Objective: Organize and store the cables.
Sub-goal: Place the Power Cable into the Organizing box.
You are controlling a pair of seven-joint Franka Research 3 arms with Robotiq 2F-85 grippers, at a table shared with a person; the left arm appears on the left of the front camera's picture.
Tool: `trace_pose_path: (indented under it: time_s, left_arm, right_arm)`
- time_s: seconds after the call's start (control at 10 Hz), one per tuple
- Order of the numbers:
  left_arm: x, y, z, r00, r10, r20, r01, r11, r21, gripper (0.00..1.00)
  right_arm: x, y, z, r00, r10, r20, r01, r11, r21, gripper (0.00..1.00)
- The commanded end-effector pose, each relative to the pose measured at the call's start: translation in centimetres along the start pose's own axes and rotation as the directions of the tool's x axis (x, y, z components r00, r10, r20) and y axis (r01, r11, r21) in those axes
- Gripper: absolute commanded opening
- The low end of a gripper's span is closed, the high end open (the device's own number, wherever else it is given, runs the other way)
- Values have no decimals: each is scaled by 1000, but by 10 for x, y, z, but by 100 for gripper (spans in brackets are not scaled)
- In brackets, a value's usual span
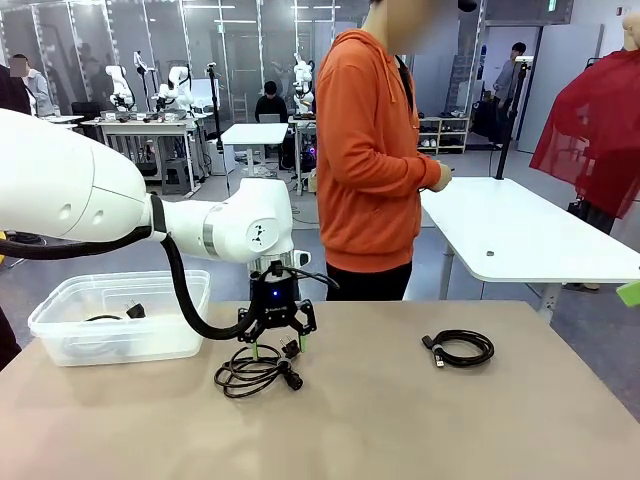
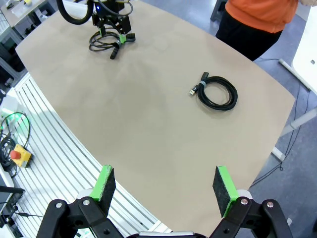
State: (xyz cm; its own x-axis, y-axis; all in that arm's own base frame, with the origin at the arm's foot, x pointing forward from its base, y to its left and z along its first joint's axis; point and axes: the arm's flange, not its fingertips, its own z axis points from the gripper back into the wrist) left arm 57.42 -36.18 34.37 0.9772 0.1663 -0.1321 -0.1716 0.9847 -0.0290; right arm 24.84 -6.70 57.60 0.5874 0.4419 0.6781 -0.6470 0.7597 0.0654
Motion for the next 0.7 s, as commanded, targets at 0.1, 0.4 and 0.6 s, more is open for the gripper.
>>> trace_pose_path:
  time_s: [0.1,0.4,0.6]
  left_arm:
    - [7,-1,-2,999,-13,-31,13,1000,-8,100]
    - [10,-2,-7,999,-22,-29,22,1000,-15,100]
    - [12,-5,-15,999,-20,-50,19,1000,-9,100]
  right_arm:
    - [0,0,0,1000,-4,-7,4,1000,-10,100]
    - [0,0,0,1000,-4,-7,4,1000,-10,100]
    - [0,0,0,1000,-4,-7,4,1000,-10,100]
